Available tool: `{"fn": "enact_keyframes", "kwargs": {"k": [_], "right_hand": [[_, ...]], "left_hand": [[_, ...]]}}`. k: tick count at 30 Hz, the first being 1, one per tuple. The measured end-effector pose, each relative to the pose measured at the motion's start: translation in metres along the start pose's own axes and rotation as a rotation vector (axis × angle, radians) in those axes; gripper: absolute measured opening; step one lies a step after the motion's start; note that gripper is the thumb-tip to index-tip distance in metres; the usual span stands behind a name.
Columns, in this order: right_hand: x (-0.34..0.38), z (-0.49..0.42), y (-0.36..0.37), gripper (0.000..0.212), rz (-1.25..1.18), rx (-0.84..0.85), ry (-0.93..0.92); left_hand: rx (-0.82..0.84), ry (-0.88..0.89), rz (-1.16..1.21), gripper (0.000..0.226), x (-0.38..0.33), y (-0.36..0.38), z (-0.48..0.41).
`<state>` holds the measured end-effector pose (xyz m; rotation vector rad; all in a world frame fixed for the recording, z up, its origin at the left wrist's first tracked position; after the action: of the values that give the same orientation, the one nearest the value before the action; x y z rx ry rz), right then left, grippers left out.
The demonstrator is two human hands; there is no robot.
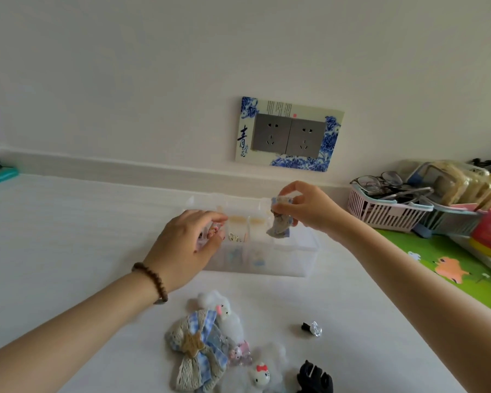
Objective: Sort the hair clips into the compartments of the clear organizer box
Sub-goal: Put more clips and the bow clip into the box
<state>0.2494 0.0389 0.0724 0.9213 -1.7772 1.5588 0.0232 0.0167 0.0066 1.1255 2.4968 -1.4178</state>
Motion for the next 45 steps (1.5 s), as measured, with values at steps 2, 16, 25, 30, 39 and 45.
{"fn": "enact_keyframes", "kwargs": {"k": [2,16,25,30,39,45], "right_hand": [[-0.003,-0.002,-0.001,0.034,0.078,0.048,0.013],[-0.005,0.0,0.003,0.031,0.349,0.103,-0.145],[-0.009,0.001,0.006,0.034,0.479,0.16,-0.172],[-0.014,0.017,0.003,0.043,0.501,0.085,-0.294],[-0.034,0.034,0.001,0.061,0.298,0.143,-0.333],[-0.012,0.082,-0.001,0.037,0.051,0.193,-0.369]], "left_hand": [[-0.019,0.025,-0.047,0.037,-0.001,0.0,0.001],[-0.092,0.042,-0.101,0.037,-0.005,0.003,0.002],[-0.07,0.053,-0.129,0.035,-0.006,0.004,0.002],[-0.058,0.063,-0.14,0.037,-0.008,0.003,0.002],[-0.032,0.08,-0.122,0.037,-0.01,0.0,0.003],[0.161,0.113,0.142,0.04,-0.033,-0.022,0.012]]}}
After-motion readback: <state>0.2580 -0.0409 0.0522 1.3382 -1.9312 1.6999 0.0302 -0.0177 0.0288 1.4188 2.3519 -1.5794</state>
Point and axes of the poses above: each hand's wrist, its own z-axis away from the middle knuckle, its own y-axis out of the palm, x = y × z, the point moved 2 cm from there along -z, towards the middle knuckle, and after that the axes turned 6 degrees about -z, right-handed, at the moved point
